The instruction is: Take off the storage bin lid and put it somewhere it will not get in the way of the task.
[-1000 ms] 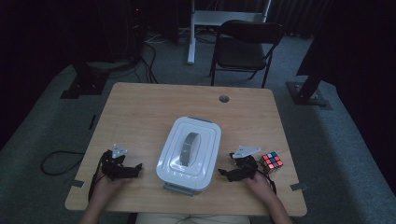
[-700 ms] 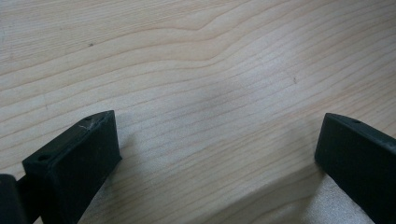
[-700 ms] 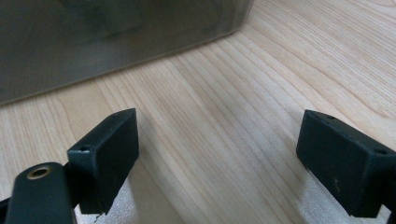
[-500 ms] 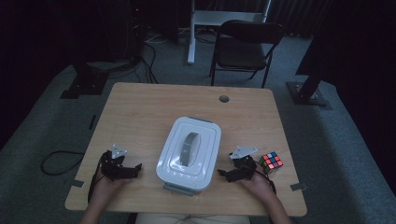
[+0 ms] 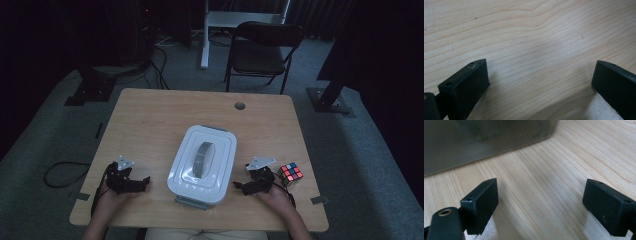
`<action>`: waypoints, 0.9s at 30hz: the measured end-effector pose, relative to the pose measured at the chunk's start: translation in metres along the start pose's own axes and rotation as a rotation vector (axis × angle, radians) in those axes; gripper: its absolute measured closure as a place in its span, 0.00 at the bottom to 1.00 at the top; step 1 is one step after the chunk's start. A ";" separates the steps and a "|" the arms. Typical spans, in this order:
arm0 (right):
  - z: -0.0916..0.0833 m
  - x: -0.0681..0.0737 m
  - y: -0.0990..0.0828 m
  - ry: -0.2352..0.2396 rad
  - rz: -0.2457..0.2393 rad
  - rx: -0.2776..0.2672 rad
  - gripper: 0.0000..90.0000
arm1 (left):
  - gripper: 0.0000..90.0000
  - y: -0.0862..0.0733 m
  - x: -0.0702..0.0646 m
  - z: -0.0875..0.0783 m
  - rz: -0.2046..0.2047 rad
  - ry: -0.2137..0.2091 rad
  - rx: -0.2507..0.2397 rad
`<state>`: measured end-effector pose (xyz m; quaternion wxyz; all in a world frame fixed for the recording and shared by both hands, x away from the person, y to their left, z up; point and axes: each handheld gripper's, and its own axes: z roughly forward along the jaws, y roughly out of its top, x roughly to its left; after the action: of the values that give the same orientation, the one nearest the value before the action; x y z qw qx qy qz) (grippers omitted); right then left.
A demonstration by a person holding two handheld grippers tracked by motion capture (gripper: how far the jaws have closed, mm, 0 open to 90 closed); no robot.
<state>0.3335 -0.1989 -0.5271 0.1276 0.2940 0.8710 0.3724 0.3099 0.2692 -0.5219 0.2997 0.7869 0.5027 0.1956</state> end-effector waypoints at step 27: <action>0.000 0.000 0.000 0.000 0.000 0.000 0.14 | 0.02 0.059 -0.024 -0.070 0.052 -0.073 -0.089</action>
<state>0.3334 -0.1991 -0.5271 0.1276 0.2939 0.8710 0.3724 0.2967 0.2477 -0.4310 0.3473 0.7922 0.4617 0.1965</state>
